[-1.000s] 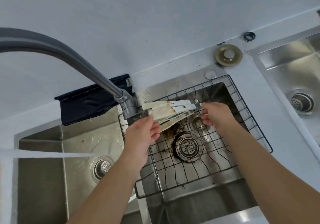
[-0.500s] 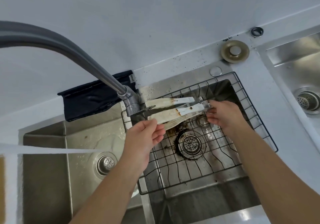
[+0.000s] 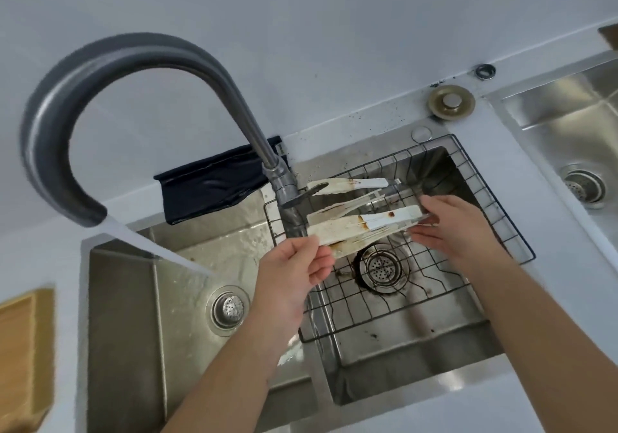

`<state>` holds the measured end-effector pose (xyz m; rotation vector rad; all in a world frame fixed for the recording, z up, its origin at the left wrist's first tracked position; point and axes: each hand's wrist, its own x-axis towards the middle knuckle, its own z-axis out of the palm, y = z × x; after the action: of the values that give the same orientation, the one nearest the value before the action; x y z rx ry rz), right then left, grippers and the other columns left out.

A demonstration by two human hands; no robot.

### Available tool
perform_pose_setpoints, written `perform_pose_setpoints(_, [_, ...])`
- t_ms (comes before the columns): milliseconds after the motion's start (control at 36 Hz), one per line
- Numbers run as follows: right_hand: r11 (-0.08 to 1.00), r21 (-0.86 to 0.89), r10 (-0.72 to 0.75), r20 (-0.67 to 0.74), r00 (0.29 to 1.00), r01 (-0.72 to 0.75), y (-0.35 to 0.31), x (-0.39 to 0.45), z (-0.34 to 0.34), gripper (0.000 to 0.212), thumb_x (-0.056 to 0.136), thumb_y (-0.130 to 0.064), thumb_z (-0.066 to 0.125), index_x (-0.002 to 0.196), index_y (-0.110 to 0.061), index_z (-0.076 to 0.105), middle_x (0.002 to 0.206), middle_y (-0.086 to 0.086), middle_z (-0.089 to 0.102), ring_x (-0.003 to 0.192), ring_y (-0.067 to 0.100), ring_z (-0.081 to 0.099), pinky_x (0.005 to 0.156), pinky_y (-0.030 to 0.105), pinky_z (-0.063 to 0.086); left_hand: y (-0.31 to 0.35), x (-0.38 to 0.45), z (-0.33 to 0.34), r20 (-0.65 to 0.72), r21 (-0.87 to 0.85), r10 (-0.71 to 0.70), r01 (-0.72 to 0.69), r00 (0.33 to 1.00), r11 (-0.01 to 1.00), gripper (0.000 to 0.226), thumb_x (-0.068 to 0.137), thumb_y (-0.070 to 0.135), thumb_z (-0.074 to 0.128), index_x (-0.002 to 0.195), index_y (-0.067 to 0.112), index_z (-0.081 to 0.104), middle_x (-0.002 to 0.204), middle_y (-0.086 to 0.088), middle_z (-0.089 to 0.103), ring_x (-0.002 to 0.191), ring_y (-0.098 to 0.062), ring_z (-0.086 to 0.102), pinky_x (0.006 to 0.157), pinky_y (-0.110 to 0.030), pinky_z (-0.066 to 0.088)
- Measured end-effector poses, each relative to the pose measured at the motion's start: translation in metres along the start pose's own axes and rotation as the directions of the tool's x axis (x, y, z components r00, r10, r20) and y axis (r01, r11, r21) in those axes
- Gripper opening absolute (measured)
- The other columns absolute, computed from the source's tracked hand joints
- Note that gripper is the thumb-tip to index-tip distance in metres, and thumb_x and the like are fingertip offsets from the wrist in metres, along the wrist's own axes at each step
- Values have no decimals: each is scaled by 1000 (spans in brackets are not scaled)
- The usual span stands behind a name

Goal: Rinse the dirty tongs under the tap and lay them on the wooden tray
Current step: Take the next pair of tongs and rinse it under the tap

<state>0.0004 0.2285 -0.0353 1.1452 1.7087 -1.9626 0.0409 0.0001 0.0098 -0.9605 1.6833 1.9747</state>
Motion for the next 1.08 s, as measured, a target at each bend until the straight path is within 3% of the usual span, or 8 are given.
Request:
perform_pose_setpoints(250, [999,27,-43,24,999,42,21,-53,10,15,99,-17,61,99,-4,66,99,20,73,84,29,72,77,37,59,-4,-23,-49,43,-117,-1,6,999,993,10,94,13,65,94,5,71,82,-8,77,75,-16,74,73,-30,57])
perform_pose_setpoints(417, [1000,-20,-6,156,988,10,26,-83,20,25,97,-19,62,111,2,67,107,23,74,94,34,74,80,39,59,1,-28,-85,42,-190,11,-3,999,982,11,93,13,65,97,4,70,81,-8,76,73,-16,73,69,-28,56])
perform_pose_setpoints(528, [999,-29,25,217,976,-20,27,-103,35,20,96,-18,62,100,0,69,106,24,74,91,34,72,77,40,61,6,-33,-110,37,-193,14,-7,999,981,9,94,12,65,92,6,70,77,-7,75,71,-16,72,68,-28,57])
perform_pose_setpoints(639, [994,-104,76,309,948,-46,31,-122,55,25,96,-19,62,106,3,70,104,19,76,95,33,72,74,36,65,14,-36,-134,22,-184,32,-27,999,982,8,95,11,64,94,6,70,77,-7,75,72,-16,73,74,-29,60])
perform_pose_setpoints(778, [978,-206,117,372,921,-42,40,-137,86,41,79,-23,71,109,5,70,112,20,73,101,28,70,73,31,63,23,-33,-160,13,-171,46,-43,999,984,11,97,11,61,100,5,71,82,-7,77,75,-17,72,75,-30,59])
perform_pose_setpoints(917, [943,-333,166,433,886,-14,47,-151,112,25,91,-17,66,107,1,72,114,18,68,98,26,68,82,33,61,28,-28,-182,-6,-188,58,-58,998,980,12,97,12,62,90,9,71,72,-3,75,68,-14,71,68,-28,56])
perform_pose_setpoints(1083, [920,-391,205,492,846,5,53,-163,138,21,95,-9,62,111,2,71,113,18,71,101,28,67,79,31,61,34,-18,-214,-17,-171,45,-47,999,984,12,98,11,61,98,6,71,81,-6,74,73,-15,69,77,-30,59])
